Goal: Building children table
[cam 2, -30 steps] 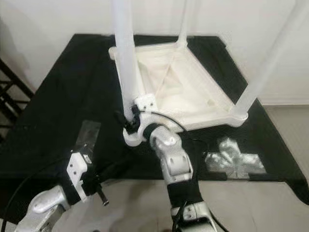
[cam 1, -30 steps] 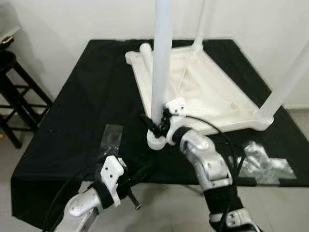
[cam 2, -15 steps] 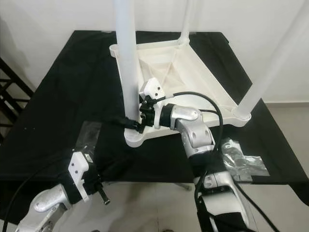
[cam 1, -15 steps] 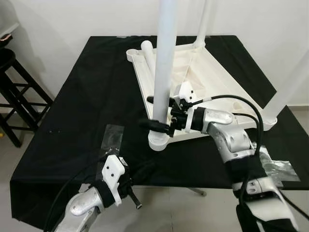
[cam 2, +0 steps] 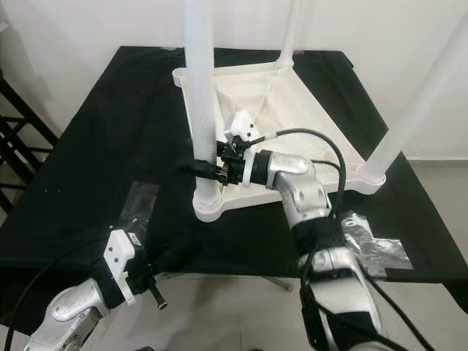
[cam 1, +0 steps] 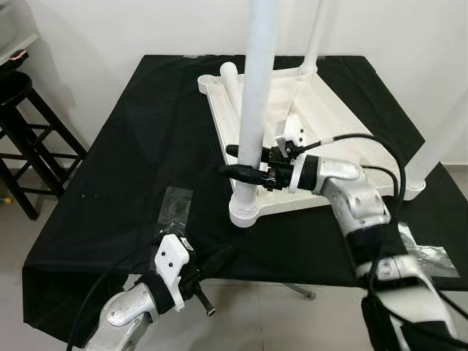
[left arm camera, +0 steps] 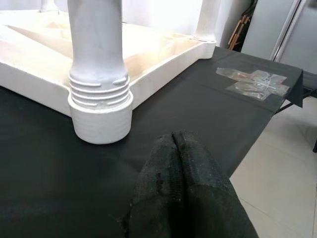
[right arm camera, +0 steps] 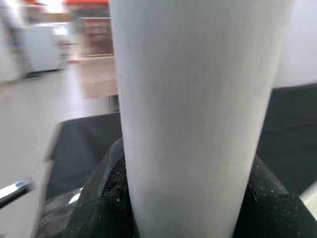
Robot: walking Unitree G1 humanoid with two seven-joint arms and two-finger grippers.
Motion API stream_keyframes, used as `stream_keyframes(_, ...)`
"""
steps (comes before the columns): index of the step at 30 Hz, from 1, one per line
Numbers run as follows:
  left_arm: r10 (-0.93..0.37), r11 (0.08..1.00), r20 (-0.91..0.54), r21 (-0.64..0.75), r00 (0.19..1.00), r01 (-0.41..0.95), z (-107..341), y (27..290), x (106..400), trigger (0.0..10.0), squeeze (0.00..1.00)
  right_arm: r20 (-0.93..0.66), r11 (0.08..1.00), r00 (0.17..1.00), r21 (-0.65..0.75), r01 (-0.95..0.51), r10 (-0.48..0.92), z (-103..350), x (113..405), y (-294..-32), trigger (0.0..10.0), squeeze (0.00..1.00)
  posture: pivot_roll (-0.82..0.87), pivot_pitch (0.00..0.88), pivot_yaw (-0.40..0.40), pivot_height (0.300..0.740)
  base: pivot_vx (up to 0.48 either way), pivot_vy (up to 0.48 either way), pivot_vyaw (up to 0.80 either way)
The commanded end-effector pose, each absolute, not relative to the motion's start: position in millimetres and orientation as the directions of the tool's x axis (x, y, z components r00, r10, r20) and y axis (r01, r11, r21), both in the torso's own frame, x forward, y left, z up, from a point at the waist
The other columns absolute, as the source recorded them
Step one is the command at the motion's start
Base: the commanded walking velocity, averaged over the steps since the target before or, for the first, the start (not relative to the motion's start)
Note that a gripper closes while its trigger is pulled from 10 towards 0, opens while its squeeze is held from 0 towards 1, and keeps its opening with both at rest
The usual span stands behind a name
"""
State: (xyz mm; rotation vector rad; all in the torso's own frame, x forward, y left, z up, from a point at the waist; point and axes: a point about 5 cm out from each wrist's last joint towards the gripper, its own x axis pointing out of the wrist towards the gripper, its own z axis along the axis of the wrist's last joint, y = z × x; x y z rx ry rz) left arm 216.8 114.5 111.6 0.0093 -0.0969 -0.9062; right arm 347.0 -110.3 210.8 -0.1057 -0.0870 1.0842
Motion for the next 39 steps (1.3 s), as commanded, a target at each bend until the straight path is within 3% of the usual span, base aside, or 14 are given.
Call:
stream_keyframes(1, -0.787, 0.616, 0.072, 0.040, 0.612, 0.787, 110, 116, 214, 10.0, 0.00, -0.080, 0.605, 0.610, -0.083, -0.792, 0.788, 185, 347, -117, 0.0, 0.00, 0.05, 0.134, -0.013, 0.740, 0.000, 0.000, 0.00)
stream_keyframes(2, -0.788, 0.615, 0.072, 0.039, 0.612, 0.788, 110, 117, 213, 10.0, 0.00, -0.077, 0.810, 0.809, -0.029, -0.586, 0.582, 173, 349, -117, 0.0, 0.00, 0.05, 0.140, -0.012, 0.740, 0.000, 0.000, 0.00)
stream_keyframes(3, -0.788, 0.615, 0.072, 0.039, 0.612, 0.788, 110, 117, 213, 10.0, 0.00, -0.077, 0.810, 0.809, -0.029, -0.586, 0.582, 173, 349, -117, 0.0, 0.00, 0.05, 0.140, -0.012, 0.740, 0.000, 0.000, 0.00)
stream_keyframes(5, -0.788, 0.614, 0.071, 0.040, 0.611, 0.788, 111, 117, 213, 10.0, 0.00, -0.120, 0.929, 0.921, 0.032, -0.369, 0.370, 147, 329, -103, 0.0, 0.00, 0.05, 0.147, -0.002, 0.740, 0.000, 0.000, 0.00)
stream_keyframes(10, -0.787, 0.616, 0.071, 0.042, 0.612, 0.787, 111, 117, 213, 10.0, 0.00, -0.135, 0.917, 0.908, 0.024, -0.397, 0.397, 139, 322, -89, 0.0, 0.00, 0.05, 0.141, -0.005, 0.740, 0.000, 0.000, 0.00)
stream_keyframes(16, -0.779, 0.627, 0.076, 0.044, 0.623, 0.778, 110, 116, 213, 10.0, 0.00, -0.040, 0.918, 0.917, 0.027, -0.395, 0.396, 167, 344, -93, 0.0, 0.00, 0.06, 0.141, -0.020, 0.740, 0.000, 0.000, 0.00)
stream_keyframes(17, -0.777, 0.629, 0.077, 0.045, 0.625, 0.776, 110, 116, 213, 10.0, 0.00, -0.013, 0.909, 0.909, 0.029, -0.416, 0.417, 174, 347, -95, 10.0, 0.00, 0.06, 0.139, -0.022, 0.740, 0.000, 0.000, 0.00)
stream_keyframes(19, -0.776, 0.630, 0.078, 0.046, 0.626, 0.775, 110, 116, 213, 10.0, 0.00, -0.001, 0.908, 0.909, 0.028, -0.417, 0.418, 178, 346, -95, 10.0, 0.00, 0.06, 0.139, -0.022, 0.740, 0.000, 0.000, 0.00)
stream_keyframes(20, -0.776, 0.630, 0.078, 0.045, 0.626, 0.776, 110, 115, 213, 10.0, 0.00, -0.003, 0.886, 0.886, 0.029, -0.463, 0.463, 181, 346, -94, 10.0, 1.00, 0.06, 0.138, -0.023, 0.740, 0.000, 0.000, 0.00)
stream_keyframes(24, -0.777, 0.629, 0.078, 0.044, 0.625, 0.776, 110, 115, 213, 10.0, 0.00, 0.008, 0.842, 0.843, 0.034, -0.538, 0.538, 186, 346, -92, 10.0, 1.00, 0.06, 0.135, -0.023, 0.740, 0.000, 0.000, 0.00)
stream_keyframes(27, -0.779, 0.627, 0.077, 0.043, 0.623, 0.778, 110, 114, 213, 10.0, 0.00, 0.064, 0.746, 0.744, -0.010, -0.666, 0.665, 208, 348, -94, 10.0, 1.00, 0.06, 0.131, -0.023, 0.740, 0.000, 0.000, 0.00)
stream_keyframes(28, -0.779, 0.626, 0.077, 0.043, 0.622, 0.779, 110, 113, 214, 10.0, 0.00, 0.091, 0.653, 0.648, -0.058, -0.755, 0.756, 225, 352, -100, 10.0, 0.00, 0.06, 0.131, -0.023, 0.740, 0.000, 0.000, 0.00)
stream_keyframes(30, -0.779, 0.626, 0.077, 0.043, 0.622, 0.779, 110, 113, 214, 10.0, 0.00, 0.093, 0.633, 0.627, -0.066, -0.771, 0.773, 227, 352, -102, 10.0, 0.00, 0.06, 0.131, -0.023, 0.740, 0.000, 0.000, 0.00)
stream_keyframes(39, -0.779, 0.626, 0.075, 0.047, 0.622, 0.778, 110, 112, 214, 10.0, 0.00, -0.030, 0.325, 0.331, -0.134, -0.936, 0.943, 227, 354, -107, 10.0, 0.00, 0.07, 0.126, -0.019, 0.740, 0.000, 0.000, 0.00)
